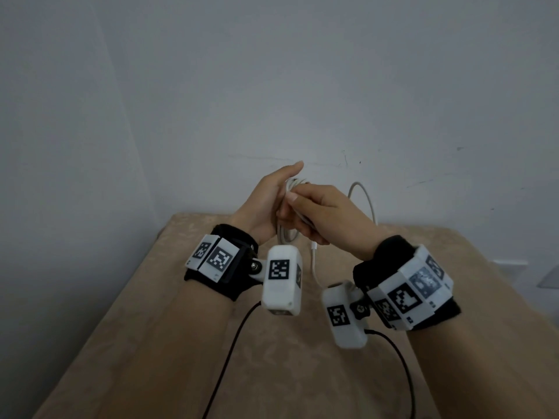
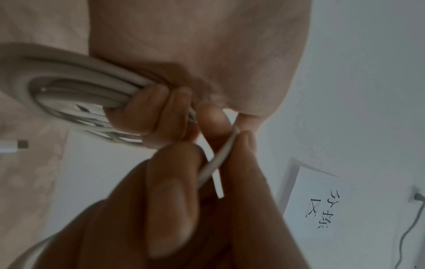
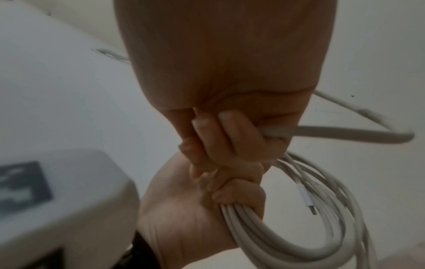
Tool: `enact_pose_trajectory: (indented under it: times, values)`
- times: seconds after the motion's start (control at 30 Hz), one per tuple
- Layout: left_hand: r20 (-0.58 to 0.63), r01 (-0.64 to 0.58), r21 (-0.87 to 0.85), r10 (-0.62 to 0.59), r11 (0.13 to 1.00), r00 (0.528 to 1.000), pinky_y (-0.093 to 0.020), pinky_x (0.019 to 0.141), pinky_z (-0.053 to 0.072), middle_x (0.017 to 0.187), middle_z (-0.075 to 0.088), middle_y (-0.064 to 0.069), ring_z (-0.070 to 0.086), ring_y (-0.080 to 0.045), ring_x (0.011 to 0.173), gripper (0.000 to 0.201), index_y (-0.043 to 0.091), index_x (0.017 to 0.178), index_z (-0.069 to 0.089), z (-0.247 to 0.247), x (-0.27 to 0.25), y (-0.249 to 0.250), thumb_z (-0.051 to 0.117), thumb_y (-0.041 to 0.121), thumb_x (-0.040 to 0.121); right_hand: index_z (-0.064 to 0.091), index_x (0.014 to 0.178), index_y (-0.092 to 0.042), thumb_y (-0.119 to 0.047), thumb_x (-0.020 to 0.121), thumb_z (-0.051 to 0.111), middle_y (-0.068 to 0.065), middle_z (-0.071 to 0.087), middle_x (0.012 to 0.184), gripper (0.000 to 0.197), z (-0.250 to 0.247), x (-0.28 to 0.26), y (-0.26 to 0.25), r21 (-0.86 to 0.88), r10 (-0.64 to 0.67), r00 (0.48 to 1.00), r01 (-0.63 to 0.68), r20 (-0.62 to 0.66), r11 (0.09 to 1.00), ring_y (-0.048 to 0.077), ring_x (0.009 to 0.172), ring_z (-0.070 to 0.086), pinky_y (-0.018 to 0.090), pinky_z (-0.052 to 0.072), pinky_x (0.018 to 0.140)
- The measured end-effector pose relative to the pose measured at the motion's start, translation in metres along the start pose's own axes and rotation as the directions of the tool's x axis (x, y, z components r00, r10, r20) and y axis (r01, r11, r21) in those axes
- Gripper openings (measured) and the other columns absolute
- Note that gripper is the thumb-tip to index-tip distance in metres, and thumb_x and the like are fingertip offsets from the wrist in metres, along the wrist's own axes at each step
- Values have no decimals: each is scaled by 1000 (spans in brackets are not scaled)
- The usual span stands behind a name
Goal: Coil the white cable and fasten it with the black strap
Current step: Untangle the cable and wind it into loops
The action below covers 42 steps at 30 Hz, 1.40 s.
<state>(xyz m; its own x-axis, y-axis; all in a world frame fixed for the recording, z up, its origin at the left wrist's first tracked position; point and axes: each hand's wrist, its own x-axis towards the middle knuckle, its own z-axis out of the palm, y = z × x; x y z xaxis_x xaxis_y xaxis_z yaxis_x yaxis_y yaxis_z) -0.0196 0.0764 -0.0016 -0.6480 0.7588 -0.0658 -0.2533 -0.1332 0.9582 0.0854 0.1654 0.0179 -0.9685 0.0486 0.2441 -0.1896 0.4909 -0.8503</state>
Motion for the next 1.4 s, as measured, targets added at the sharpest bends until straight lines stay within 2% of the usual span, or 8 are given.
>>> enact_pose_trajectory:
  times: [0.13,0.27,0.57,0.9,1.13,1.23,1.3,1.4]
  values:
    - [-33,-3,-95,0,996,999,-26,57,27,70,42,-2,38,-15,62,30,12,72,61,-1,0,-1,60,41,81,61,78,-4,-21,101,42,-3,47,46,34,2,1,4,-32,-3,1000,3,18,999,8,36,38,20,33,41]
    - [-103,-30,-198,10,980,995,-19,60,42,70,50,-1,49,-11,65,29,9,79,59,2,-1,0,47,30,95,59,71,-8,-22,100,43,-7,48,44,35,5,1,7,-73,-11,999,13,31,997,11,36,41,21,36,40]
    - [-28,-129,-468,131,874,991,-16,37,22,48,36,8,29,-5,33,31,12,80,46,-6,-4,9,30,28,101,69,78,-3,-29,100,43,4,56,51,43,-7,4,21,165,98,989,-116,115,979,16,44,51,21,44,47]
    - [-129,-276,-611,250,742,960,-16,35,24,45,37,6,30,-4,30,37,14,75,44,-52,-6,19,23,28,102,61,74,-6,-34,98,46,1,52,46,40,-63,6,67,471,232,912,-49,-338,881,17,50,45,33,36,66]
    - [-208,-358,-728,310,584,928,-17,35,26,46,39,7,31,-7,29,36,12,73,45,-80,-14,24,27,27,100,62,79,-17,-13,83,71,2,51,62,10,-88,-11,53,161,1,860,94,-510,983,14,63,48,27,42,75]
    - [-160,-334,-770,343,543,926,-17,36,28,47,40,3,34,-10,30,17,7,73,49,-91,-21,28,49,16,87,64,81,-17,-10,83,71,-1,53,64,10,-89,-10,48,185,-38,851,157,-525,970,19,71,49,29,43,76]
    - [-99,-279,-787,334,550,937,-18,34,29,47,41,1,35,-12,30,10,3,71,53,-86,-22,27,62,9,74,65,78,-16,-9,84,70,1,58,70,10,-82,-8,47,168,-47,870,148,-491,975,20,76,54,31,46,79]
    - [-131,-256,-714,235,652,963,-18,33,27,45,37,6,32,-8,30,25,7,69,52,-73,-17,23,45,20,89,66,78,-13,-5,85,66,3,65,78,11,-74,-6,51,94,37,952,-9,-303,996,17,77,59,36,50,83]
